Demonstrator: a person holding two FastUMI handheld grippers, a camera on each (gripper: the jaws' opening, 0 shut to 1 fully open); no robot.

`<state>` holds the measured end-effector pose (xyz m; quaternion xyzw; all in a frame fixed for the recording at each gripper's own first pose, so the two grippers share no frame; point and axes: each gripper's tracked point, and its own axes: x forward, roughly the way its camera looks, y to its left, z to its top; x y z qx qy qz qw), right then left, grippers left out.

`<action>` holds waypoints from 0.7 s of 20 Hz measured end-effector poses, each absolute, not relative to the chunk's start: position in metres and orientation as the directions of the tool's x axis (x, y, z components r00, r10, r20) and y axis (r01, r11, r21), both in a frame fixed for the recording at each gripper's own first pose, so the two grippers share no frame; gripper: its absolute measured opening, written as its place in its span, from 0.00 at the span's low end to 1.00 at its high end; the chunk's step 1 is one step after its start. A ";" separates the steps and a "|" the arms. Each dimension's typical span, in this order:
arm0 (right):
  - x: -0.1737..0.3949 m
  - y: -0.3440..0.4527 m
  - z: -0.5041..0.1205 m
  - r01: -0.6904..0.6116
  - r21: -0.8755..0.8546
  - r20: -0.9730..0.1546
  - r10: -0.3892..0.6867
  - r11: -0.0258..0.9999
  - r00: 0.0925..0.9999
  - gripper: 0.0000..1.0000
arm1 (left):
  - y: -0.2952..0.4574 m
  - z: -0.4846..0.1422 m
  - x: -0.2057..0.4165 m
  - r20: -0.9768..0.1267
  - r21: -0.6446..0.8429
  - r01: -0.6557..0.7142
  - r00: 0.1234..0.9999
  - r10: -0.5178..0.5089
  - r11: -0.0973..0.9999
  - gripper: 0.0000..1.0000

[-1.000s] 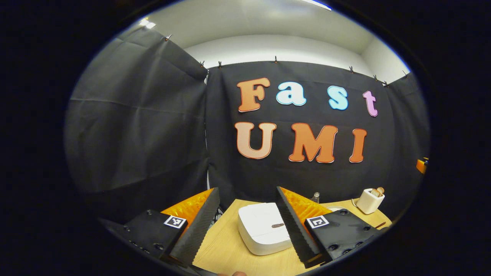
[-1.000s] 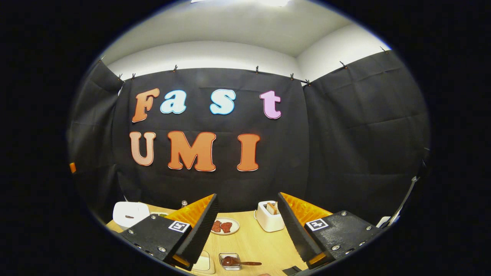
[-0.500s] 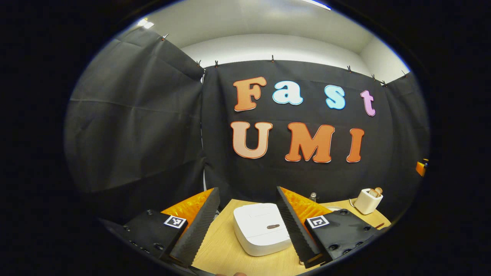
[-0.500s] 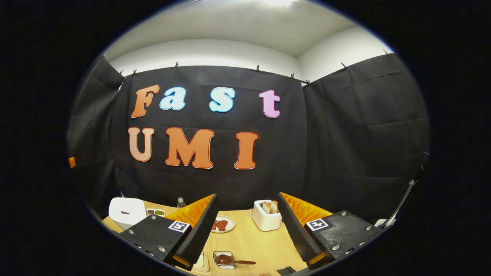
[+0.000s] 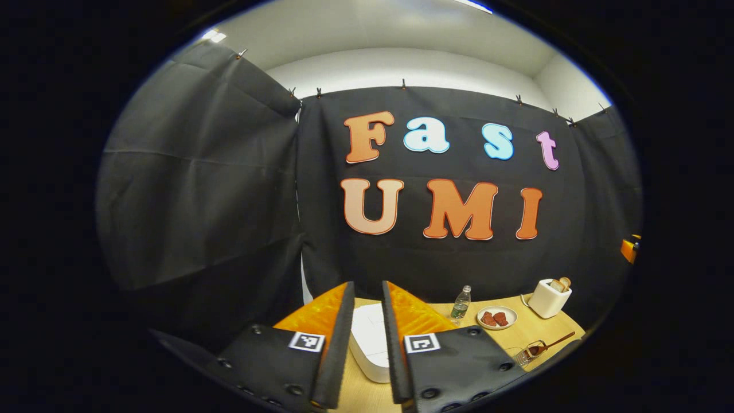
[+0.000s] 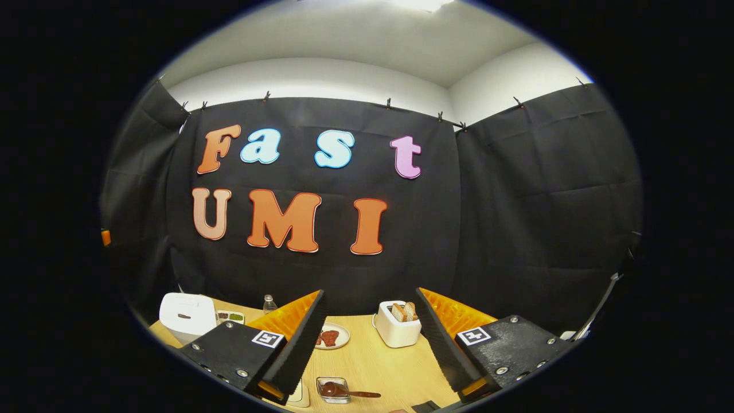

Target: Close the left gripper, press the button to open the rice cooker; take a wooden spoon from the chopstick holder with the right hand, scoop a spoonful of rice and pour it into the rice cooker, then put the wooden spoon back into the chopstick holder.

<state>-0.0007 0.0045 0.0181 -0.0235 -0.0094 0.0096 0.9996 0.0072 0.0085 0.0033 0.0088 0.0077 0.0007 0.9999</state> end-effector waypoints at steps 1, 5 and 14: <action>0.001 0.006 0.019 -0.020 -0.051 0.023 0.021 0.998 1.000 0.94 | 0.006 0.003 0.007 -0.016 0.023 0.002 1.000 -0.002 1.000 0.29; 0.003 0.006 0.018 -0.022 -0.057 0.015 0.023 0.998 1.000 0.94 | -0.003 0.000 0.013 -0.017 0.048 0.030 0.999 -0.029 0.998 0.07; 0.003 0.004 0.010 -0.020 -0.069 -0.006 0.019 0.997 1.000 0.99 | -0.040 -0.047 0.030 -0.148 0.052 0.148 0.979 -0.139 0.988 0.04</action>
